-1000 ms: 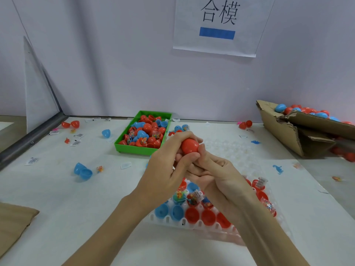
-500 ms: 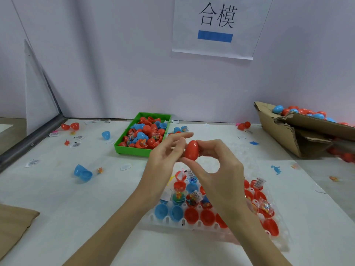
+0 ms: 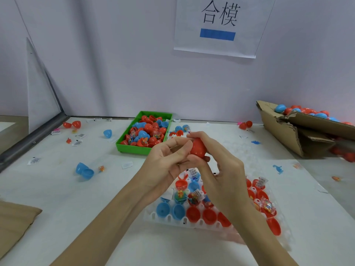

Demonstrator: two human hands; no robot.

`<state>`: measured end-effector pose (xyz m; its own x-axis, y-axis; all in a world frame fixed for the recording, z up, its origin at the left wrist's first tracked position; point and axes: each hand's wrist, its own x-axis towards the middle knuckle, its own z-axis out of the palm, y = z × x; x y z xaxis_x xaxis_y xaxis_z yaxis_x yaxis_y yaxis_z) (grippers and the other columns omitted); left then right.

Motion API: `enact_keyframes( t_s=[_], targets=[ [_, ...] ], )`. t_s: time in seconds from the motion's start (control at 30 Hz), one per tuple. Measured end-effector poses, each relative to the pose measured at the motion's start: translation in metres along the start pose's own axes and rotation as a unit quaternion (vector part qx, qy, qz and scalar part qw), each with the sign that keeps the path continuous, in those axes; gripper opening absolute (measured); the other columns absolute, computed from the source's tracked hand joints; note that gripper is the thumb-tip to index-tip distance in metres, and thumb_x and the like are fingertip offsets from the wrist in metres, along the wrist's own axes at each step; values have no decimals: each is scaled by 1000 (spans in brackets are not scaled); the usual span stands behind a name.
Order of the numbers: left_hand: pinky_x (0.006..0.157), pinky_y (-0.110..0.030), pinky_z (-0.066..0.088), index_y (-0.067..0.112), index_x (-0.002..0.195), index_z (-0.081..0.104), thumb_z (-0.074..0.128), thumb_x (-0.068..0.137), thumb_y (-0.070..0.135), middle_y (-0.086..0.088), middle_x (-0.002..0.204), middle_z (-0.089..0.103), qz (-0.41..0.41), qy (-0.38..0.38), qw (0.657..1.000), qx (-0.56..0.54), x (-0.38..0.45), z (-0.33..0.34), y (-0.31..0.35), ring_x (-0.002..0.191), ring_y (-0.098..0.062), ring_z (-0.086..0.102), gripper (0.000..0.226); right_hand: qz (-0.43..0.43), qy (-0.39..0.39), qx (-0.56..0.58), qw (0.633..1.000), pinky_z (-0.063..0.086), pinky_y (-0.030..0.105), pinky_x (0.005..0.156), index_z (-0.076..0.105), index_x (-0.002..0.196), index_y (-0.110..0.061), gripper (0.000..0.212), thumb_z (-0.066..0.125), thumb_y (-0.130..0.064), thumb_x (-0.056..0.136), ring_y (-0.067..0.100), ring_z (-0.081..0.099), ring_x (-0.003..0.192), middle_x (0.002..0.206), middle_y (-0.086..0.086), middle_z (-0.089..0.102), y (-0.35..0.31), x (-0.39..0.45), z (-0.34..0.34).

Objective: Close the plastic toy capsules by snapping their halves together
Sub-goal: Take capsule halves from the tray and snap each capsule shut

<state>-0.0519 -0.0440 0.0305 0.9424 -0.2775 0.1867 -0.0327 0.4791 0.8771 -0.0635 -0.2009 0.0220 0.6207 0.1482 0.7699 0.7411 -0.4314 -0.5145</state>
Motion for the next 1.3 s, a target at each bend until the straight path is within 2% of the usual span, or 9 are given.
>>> enact_keyframes(
  t_s=[0.23, 0.43, 0.6, 0.73, 0.87, 0.97, 1.07, 1.2, 1.3],
  targets=[
    [88, -35, 62, -2, 123, 67, 68, 93, 28, -21, 105, 76, -38, 1, 999, 1, 1, -1, -2, 106, -37, 74, 42, -9, 3, -55, 998, 38, -5, 89, 62, 134, -5, 45, 57, -29, 96, -14, 49, 108, 111, -14, 61, -3, -1, -2],
    [88, -33, 61, -5, 130, 63, 75, 87, 26, -28, 121, 72, -60, -17, 998, 2, 2, -5, 6, 105, -36, 74, 53, -25, 0, -58, 998, 40, -2, 94, 60, 136, -13, 51, 69, -35, 91, -15, 52, 109, 116, -16, 60, 3, 1, -3],
    [102, -38, 57, -10, 129, 64, 59, 101, 26, -29, 126, 69, -91, -65, 994, -20, 1, -10, 8, 117, -36, 70, 45, 2, -20, -23, 1000, 44, 3, 94, 56, 141, -17, 54, 68, -30, 90, -22, 55, 107, 127, -16, 61, 1, 0, -1],
    [94, -31, 59, -7, 122, 70, 69, 92, 32, -28, 123, 71, -79, -51, 995, 12, 1, -11, 12, 117, -34, 70, 49, 48, -32, 61, 996, 49, 9, 93, 59, 131, -35, 46, 67, -40, 86, -6, 67, 103, 116, -29, 64, -2, 1, -3],
    [93, -30, 59, 1, 120, 74, 73, 87, 36, -25, 123, 72, -71, -44, 995, 55, 1, -15, 13, 117, -34, 70, 48, 44, -37, 28, 998, 43, 1, 92, 55, 131, -35, 49, 69, -34, 85, -25, 58, 102, 115, -38, 56, -1, 0, -3],
    [93, -31, 60, 5, 117, 75, 73, 91, 38, -23, 119, 74, -55, -35, 993, 101, 3, -17, 11, 115, -38, 71, 42, 64, -61, 22, 996, 42, -1, 91, 54, 134, -38, 50, 67, -39, 86, -25, 56, 104, 116, -40, 54, 3, 0, 1],
    [81, -27, 61, 18, 104, 80, 74, 89, 41, -12, 105, 80, -1, 22, 978, 208, 5, -18, 8, 99, -26, 76, 28, 85, -86, -21, 992, 36, -3, 97, 49, 140, -46, 56, 62, -49, 85, -31, 47, 108, 128, -37, 52, 8, 0, 1],
    [65, -22, 58, 21, 101, 75, 70, 86, 50, 3, 93, 80, 45, 88, 940, 325, 6, -17, 2, 79, -12, 73, 33, 99, -91, -105, 985, 41, -4, 86, 43, 138, -54, 57, 68, -38, 90, -16, 53, 96, 119, -24, 54, 12, 0, 5],
    [59, -27, 59, 26, 110, 71, 54, 90, 57, 10, 94, 75, 87, 129, 920, 360, 9, -19, 3, 78, -16, 72, 40, 178, -46, -49, 982, 47, 1, 80, 51, 144, -39, 52, 68, -30, 96, -6, 61, 93, 107, -25, 55, 15, 9, 1]
  ],
)
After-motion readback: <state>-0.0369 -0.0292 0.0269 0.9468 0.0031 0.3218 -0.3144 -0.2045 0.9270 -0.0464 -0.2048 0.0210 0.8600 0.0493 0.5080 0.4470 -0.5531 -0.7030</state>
